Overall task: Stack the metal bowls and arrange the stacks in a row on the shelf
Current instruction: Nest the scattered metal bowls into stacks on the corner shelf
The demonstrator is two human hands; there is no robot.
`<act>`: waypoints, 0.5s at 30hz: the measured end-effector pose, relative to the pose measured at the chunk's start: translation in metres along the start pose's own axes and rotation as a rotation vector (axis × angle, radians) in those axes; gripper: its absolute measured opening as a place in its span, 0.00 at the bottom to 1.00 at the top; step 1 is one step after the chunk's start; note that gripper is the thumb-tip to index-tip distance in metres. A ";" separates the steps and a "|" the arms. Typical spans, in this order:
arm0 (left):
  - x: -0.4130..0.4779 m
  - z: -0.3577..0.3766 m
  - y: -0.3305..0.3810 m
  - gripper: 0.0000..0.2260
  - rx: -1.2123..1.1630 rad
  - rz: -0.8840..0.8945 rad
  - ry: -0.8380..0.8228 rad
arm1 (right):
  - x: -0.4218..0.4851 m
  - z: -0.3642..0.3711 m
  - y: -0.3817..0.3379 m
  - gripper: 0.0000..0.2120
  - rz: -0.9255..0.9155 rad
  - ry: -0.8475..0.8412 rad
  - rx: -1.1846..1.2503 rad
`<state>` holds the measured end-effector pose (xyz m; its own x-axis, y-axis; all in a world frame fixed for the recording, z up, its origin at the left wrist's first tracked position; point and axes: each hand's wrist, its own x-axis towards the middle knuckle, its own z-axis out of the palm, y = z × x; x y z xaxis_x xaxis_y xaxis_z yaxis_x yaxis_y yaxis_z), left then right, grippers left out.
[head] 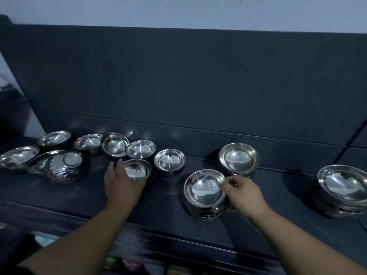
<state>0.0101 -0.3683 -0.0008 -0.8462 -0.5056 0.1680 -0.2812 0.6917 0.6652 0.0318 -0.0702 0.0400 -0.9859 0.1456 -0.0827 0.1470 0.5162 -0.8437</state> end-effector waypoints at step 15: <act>0.013 -0.017 -0.012 0.10 -0.459 -0.430 -0.152 | 0.002 0.029 -0.005 0.05 0.047 -0.016 0.156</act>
<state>0.0101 -0.3926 0.0057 -0.7654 -0.5866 -0.2649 -0.4155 0.1360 0.8994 0.0265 -0.0970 0.0284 -0.9796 0.1522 -0.1310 0.1795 0.3714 -0.9110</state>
